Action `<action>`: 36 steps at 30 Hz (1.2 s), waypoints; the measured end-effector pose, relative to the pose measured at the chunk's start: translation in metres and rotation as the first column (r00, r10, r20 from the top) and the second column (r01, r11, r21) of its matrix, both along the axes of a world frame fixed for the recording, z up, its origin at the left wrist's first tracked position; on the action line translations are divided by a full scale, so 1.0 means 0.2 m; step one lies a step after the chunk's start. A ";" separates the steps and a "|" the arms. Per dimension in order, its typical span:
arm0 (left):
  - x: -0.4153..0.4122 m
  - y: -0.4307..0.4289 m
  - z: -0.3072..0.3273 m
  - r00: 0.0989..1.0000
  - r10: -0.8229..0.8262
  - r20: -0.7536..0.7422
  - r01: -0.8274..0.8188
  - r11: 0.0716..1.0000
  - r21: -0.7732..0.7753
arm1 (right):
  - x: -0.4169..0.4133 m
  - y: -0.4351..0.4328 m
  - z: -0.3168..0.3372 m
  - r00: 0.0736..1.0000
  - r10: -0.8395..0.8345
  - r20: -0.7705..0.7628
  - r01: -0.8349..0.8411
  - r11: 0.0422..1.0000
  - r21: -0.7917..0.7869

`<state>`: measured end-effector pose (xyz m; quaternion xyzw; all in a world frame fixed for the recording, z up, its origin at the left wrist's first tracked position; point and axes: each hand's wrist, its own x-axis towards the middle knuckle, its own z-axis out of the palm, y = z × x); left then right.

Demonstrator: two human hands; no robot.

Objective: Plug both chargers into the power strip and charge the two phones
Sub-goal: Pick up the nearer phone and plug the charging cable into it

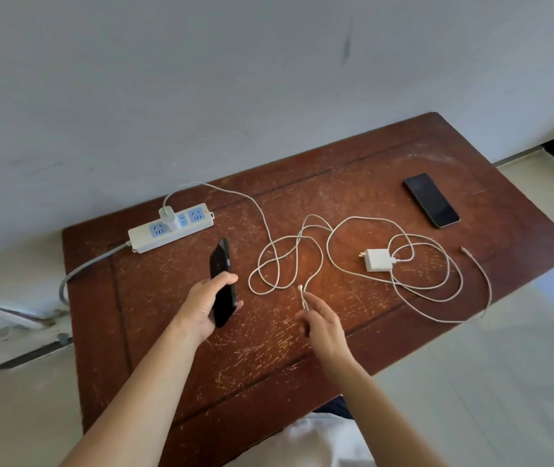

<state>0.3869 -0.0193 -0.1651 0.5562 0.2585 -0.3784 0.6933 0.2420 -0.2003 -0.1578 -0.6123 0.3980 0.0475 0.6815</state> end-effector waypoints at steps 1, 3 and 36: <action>0.00 0.00 0.03 1.000 -0.004 0.006 0.005 0.997 -0.073 | 0.01 0.00 0.02 1.000 -0.025 0.004 0.025 1.000 -0.010; -0.01 0.00 0.09 0.997 -0.041 0.064 0.052 0.985 -0.166 | 0.03 0.00 0.06 0.997 -0.064 0.036 0.064 0.998 -0.003; 0.08 -0.16 0.38 0.890 0.331 -0.313 -0.451 0.544 -0.707 | 0.07 0.17 0.42 0.929 -0.004 0.370 0.050 0.992 -0.113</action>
